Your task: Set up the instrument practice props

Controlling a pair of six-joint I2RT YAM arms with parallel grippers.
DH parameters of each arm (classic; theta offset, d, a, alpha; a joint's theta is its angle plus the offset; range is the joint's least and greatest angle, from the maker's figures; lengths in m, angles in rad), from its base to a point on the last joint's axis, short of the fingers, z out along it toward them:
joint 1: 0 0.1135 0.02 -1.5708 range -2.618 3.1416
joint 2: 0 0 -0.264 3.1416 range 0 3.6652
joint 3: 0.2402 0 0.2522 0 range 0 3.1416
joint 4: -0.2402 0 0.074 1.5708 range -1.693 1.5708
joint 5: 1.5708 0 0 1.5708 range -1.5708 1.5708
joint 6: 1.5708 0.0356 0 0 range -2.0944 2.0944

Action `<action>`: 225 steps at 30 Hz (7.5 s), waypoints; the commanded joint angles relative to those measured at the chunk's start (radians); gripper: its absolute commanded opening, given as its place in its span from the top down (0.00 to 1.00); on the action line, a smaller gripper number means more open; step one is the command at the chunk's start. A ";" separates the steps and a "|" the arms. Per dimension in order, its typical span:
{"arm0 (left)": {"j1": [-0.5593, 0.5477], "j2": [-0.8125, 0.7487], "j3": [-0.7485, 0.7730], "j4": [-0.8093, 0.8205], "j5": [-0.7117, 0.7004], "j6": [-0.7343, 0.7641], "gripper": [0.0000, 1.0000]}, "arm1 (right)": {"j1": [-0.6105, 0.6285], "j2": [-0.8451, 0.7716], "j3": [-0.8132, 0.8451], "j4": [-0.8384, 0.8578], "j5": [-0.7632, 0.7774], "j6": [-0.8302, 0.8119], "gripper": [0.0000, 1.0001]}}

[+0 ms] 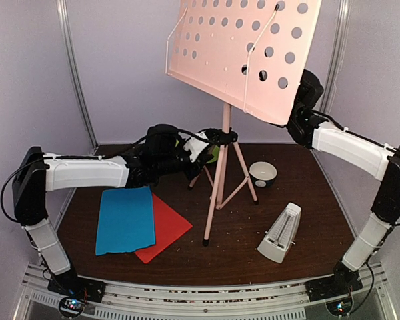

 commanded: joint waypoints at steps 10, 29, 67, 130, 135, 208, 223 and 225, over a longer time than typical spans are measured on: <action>0.106 0.097 0.061 0.167 -0.209 0.051 1.00 | -0.032 0.089 0.137 0.111 -0.128 0.205 0.99; 0.104 0.045 -0.086 0.287 -0.175 0.075 1.00 | -0.034 0.062 0.054 0.008 -0.075 0.131 0.54; 0.104 -0.036 -0.183 0.189 -0.156 -0.032 0.87 | -0.147 -0.268 -0.454 -0.319 0.340 0.024 0.32; 0.329 0.047 -0.123 0.086 0.448 -0.129 0.74 | 0.376 -0.013 -0.402 -0.557 1.170 0.054 0.58; 0.305 0.002 -0.184 0.115 0.392 -0.147 0.86 | 0.376 -0.025 -0.407 -0.576 1.188 0.029 0.59; 0.178 -0.088 -0.337 0.209 0.085 -0.206 1.00 | 0.164 -0.059 -0.439 -0.547 1.050 -0.282 1.00; 0.179 -0.152 -0.411 0.143 0.083 -0.140 1.00 | 0.139 -0.169 -0.579 -0.584 1.005 -0.315 1.00; 0.179 -0.133 -0.381 0.122 0.128 -0.148 1.00 | 0.141 -0.156 -0.564 -0.581 0.971 -0.322 1.00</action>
